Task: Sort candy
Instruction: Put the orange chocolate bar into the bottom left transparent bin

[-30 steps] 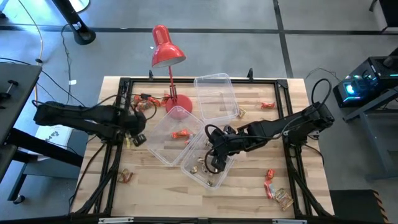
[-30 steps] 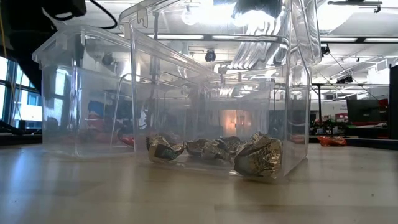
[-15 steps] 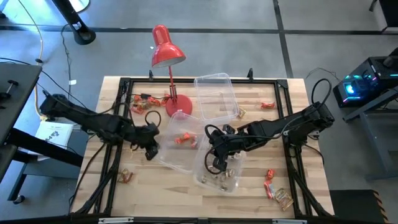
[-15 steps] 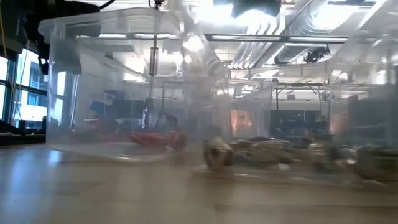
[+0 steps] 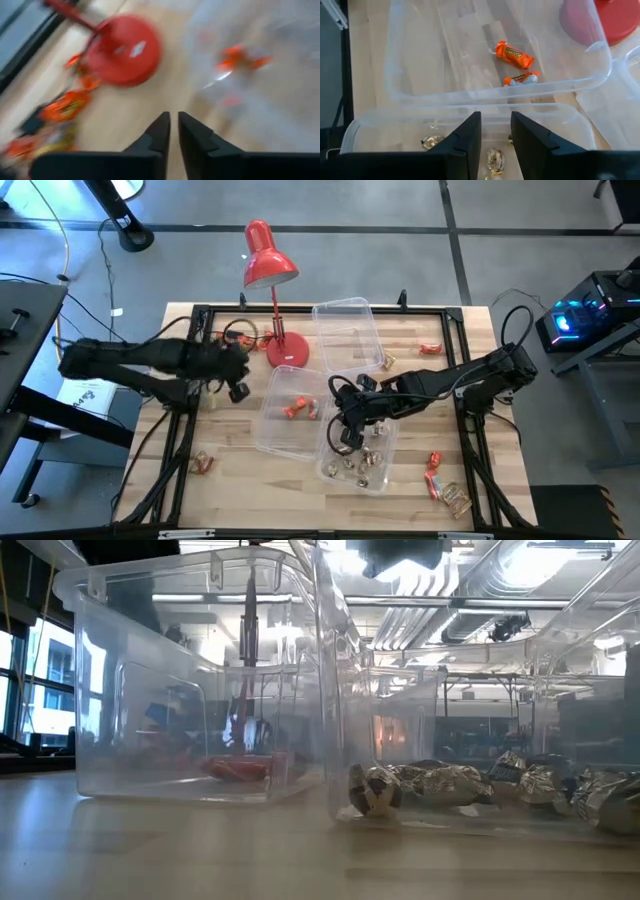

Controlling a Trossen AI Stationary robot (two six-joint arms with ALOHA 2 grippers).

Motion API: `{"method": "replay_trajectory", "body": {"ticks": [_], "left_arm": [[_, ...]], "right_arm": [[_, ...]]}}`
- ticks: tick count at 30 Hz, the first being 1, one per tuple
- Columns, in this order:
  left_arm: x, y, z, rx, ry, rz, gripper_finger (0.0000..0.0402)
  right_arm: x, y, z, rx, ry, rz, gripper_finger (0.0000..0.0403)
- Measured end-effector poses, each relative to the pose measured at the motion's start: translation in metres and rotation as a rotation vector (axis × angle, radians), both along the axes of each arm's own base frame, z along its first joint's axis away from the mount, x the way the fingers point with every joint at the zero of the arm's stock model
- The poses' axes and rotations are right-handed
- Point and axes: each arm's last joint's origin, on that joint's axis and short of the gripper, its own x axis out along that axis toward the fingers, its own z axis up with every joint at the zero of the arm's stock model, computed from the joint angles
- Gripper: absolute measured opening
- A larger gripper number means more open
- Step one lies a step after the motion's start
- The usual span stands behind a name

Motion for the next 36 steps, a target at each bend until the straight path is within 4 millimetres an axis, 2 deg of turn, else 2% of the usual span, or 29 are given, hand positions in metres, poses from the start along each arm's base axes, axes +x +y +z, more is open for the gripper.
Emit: {"method": "replay_trajectory", "body": {"ticks": [6,10,14,19,26,33,36], "left_arm": [[0.005,0.053,-0.03,0.076,0.337,0.056,0.0134],[0.012,0.09,-0.047,0.031,0.454,0.05,0.0195],[0.017,0.118,-0.066,-0.04,0.542,-0.018,0.0231],[0.023,0.142,-0.091,-0.02,0.681,-0.134,0.024],[0.036,0.168,-0.12,0.029,0.704,-0.199,0.0241],[0.036,0.179,-0.15,-0.06,0.799,-0.221,0.0241],[0.037,0.18,-0.157,-0.081,0.824,-0.225,0.0229]], "right_arm": [[0.002,-0.007,0.0,-0.001,0.0,-0.019,0.0099],[0.002,-0.007,0.0,-0.001,-0.003,-0.018,0.0099],[0.002,-0.007,0.0,0.004,-0.004,-0.024,0.0099],[0.002,-0.007,0.0,0.022,-0.009,-0.047,0.0099],[0.006,-0.006,0.004,0.067,-0.065,-0.082,0.0099],[0.007,-0.005,0.004,0.093,-0.078,-0.108,0.0099],[0.008,-0.005,0.005,0.097,-0.084,-0.11,0.0099]]}}
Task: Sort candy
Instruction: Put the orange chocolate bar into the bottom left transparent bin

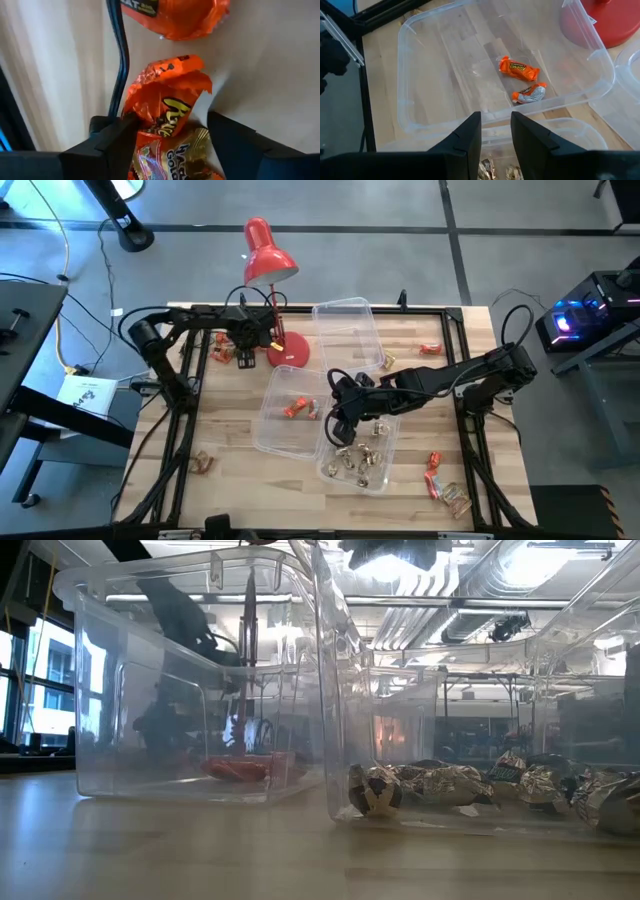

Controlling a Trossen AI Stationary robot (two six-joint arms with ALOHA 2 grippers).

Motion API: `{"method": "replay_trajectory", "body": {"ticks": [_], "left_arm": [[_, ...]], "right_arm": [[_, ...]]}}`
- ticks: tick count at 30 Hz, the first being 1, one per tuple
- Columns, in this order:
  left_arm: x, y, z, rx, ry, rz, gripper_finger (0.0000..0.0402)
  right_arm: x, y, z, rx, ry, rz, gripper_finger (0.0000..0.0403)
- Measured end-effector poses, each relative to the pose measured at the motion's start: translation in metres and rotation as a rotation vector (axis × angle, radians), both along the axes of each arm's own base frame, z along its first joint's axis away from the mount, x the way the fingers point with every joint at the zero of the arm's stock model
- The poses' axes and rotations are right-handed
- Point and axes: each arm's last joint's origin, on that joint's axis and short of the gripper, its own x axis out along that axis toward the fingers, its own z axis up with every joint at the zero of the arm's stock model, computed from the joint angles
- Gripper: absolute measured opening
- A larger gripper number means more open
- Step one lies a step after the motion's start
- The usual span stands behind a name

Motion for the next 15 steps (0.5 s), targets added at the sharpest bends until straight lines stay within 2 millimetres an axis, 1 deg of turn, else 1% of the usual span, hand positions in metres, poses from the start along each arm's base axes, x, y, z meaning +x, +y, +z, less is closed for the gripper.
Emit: {"method": "replay_trajectory", "body": {"ticks": [1,3,5,6,7,8,11,15], "left_arm": [[0.001,-0.001,-0.001,-0.003,0.004,0.0,0.0216],[0.002,-0.004,0.0,0.003,0.004,-0.007,0.0172],[0.002,-0.006,0.004,0.009,-0.005,-0.011,0.0105],[0.001,-0.008,0.008,0.005,-0.019,-0.006,0.0066],[0.001,-0.01,0.013,-0.006,-0.046,0.007,0.0035],[-0.001,-0.013,0.018,-0.022,-0.076,0.029,0.0021],[-0.006,-0.02,0.036,-0.036,-0.145,0.077,0.0019],[-0.018,-0.037,0.07,-0.022,-0.247,0.106,0.0005]], "right_arm": [[0.0,0.0,0.0,0.001,-0.004,0.0,0.0099],[0.001,0.0,0.001,0.003,-0.013,0.001,0.0099],[0.001,0.0,0.001,0.003,-0.014,0.001,0.0099],[0.001,0.0,0.001,0.003,-0.015,0.001,0.0099],[0.001,0.0,0.001,0.0,-0.015,0.0,0.0099],[0.001,0.0,0.001,-0.005,-0.017,-0.004,0.0099],[0.001,-0.001,0.001,-0.023,-0.021,-0.015,0.0099],[0.001,-0.001,0.001,-0.037,-0.023,-0.021,0.0099]]}}
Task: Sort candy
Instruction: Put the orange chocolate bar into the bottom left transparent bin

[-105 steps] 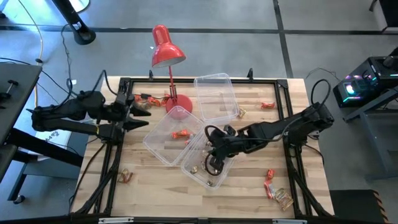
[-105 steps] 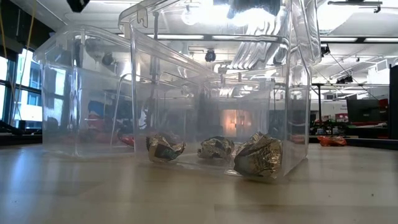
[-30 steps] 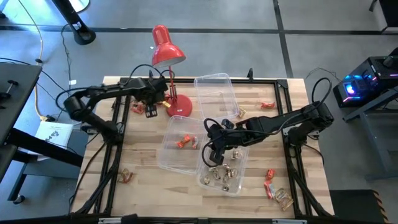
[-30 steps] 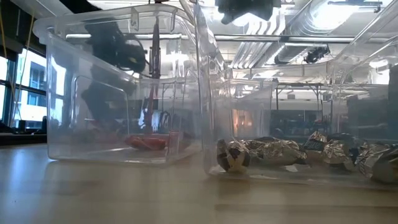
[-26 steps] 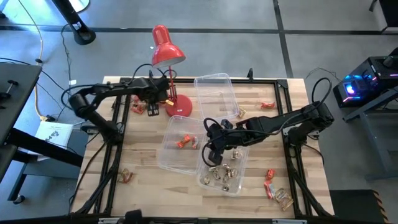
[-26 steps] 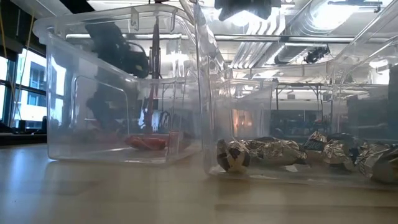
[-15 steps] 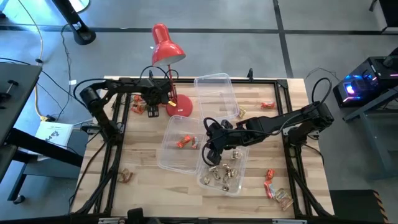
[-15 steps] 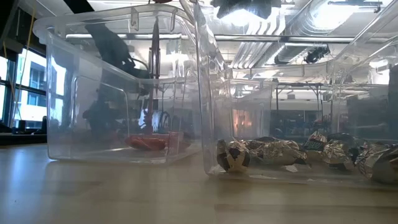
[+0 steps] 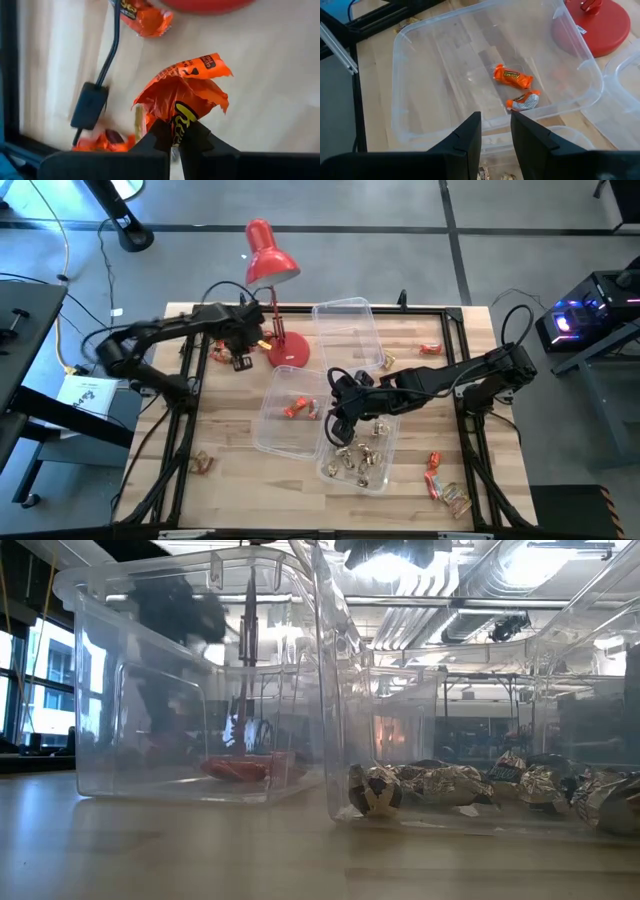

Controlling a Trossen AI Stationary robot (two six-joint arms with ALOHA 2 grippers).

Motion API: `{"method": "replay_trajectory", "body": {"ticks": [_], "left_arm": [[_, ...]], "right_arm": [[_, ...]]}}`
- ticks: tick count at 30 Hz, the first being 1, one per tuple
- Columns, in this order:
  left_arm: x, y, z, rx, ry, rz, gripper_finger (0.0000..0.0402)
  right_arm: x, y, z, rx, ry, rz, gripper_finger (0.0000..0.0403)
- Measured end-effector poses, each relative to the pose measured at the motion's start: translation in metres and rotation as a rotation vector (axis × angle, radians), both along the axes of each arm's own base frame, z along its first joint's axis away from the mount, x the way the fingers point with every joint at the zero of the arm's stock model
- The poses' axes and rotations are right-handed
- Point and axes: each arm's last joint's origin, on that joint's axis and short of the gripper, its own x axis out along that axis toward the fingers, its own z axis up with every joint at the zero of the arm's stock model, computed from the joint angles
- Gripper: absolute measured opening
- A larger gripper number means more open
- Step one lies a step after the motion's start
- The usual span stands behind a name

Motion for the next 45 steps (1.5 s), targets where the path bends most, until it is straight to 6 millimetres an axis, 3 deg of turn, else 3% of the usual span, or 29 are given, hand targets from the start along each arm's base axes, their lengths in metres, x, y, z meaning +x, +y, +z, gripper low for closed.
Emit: {"method": "replay_trajectory", "body": {"ticks": [5,9,14,19,24,28,33,36,39,45], "left_arm": [[-0.022,-0.035,0.046,-0.079,-0.241,-0.035,0.0003],[-0.038,-0.074,0.079,-0.224,-0.526,-0.176,0.0002],[-0.045,-0.117,0.103,-0.274,-0.721,-0.285,0.0001],[-0.024,-0.152,0.113,-0.336,-0.851,-0.448,0.0009],[0.014,-0.176,0.105,-0.178,-0.879,-0.499,0.0037],[0.033,-0.18,0.091,-0.16,-0.781,-0.461,0.0084],[0.034,-0.181,0.102,-0.182,-0.673,-0.429,0.0156],[0.021,-0.175,0.113,-0.041,-0.575,-0.365,0.0188],[0.0,-0.156,0.113,0.215,-0.425,-0.127,0.02],[-0.027,-0.116,0.076,0.171,-0.15,0.208,0.02]], "right_arm": [[0.0,0.0,0.0,-0.017,0.003,0.019,0.0099],[0.0,0.0,0.0,-0.029,0.005,0.032,0.0099],[0.0,0.0,0.0,-0.028,0.005,0.03,0.0099],[0.001,-0.002,0.0,-0.03,0.005,0.026,0.0099],[0.002,-0.008,0.0,-0.031,0.006,0.01,0.0099],[0.002,-0.009,0.0,-0.032,0.008,0.014,0.0099],[0.001,-0.007,-0.001,0.017,0.028,0.081,0.0099],[0.001,-0.007,-0.002,0.01,0.039,0.094,0.0099],[0.001,-0.007,-0.002,-0.002,0.041,0.105,0.0099],[0.002,-0.009,-0.001,-0.034,0.039,0.133,0.0099]]}}
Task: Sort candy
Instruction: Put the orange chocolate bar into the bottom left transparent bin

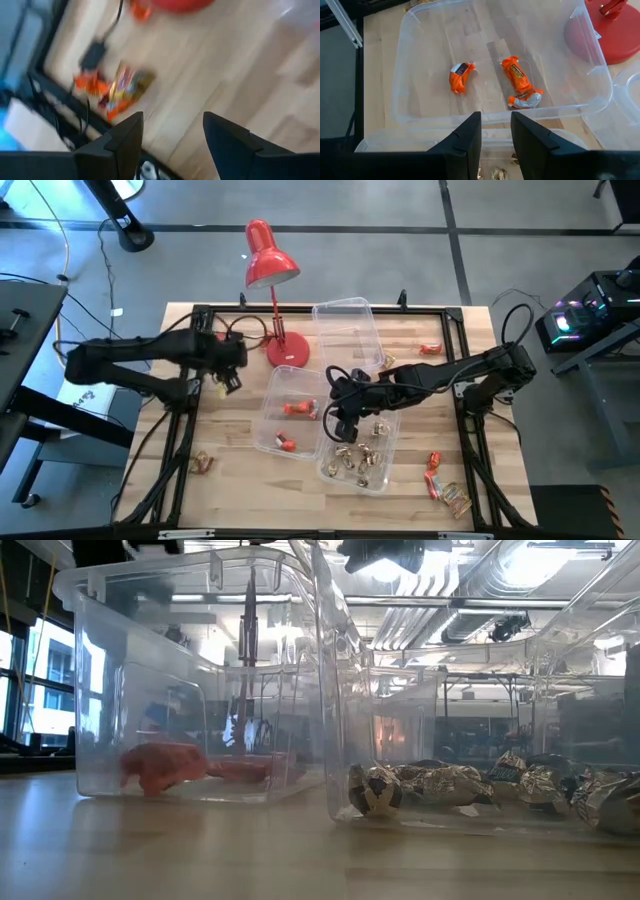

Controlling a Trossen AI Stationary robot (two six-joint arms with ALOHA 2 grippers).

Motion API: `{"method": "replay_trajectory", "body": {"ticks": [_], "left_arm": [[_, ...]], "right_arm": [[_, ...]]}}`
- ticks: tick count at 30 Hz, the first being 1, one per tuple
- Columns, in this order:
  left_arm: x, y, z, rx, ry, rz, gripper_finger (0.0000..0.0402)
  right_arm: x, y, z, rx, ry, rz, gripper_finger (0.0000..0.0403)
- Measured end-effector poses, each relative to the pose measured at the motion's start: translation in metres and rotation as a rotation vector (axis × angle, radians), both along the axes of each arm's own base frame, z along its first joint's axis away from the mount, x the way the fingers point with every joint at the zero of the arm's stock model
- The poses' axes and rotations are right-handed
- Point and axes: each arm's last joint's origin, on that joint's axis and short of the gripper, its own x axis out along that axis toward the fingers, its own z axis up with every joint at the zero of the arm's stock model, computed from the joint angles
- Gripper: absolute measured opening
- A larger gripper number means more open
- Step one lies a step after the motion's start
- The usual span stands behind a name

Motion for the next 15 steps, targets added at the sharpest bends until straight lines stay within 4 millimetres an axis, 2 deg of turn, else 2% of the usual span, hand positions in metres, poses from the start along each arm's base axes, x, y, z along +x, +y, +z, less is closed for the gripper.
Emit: {"method": "replay_trajectory", "body": {"ticks": [5,11,15], "left_arm": [[-0.009,0.042,-0.035,-0.068,0.059,0.181,0.02],[-0.014,0.091,-0.046,-0.058,0.077,0.277,0.02],[-0.018,0.117,-0.063,-0.12,0.188,0.287,0.02]], "right_arm": [[0.003,-0.005,0.001,-0.016,-0.019,0.006,0.0099],[0.005,-0.009,0.003,-0.011,-0.039,0.005,0.0099],[0.005,-0.009,0.003,-0.006,-0.038,0.002,0.0099]]}}
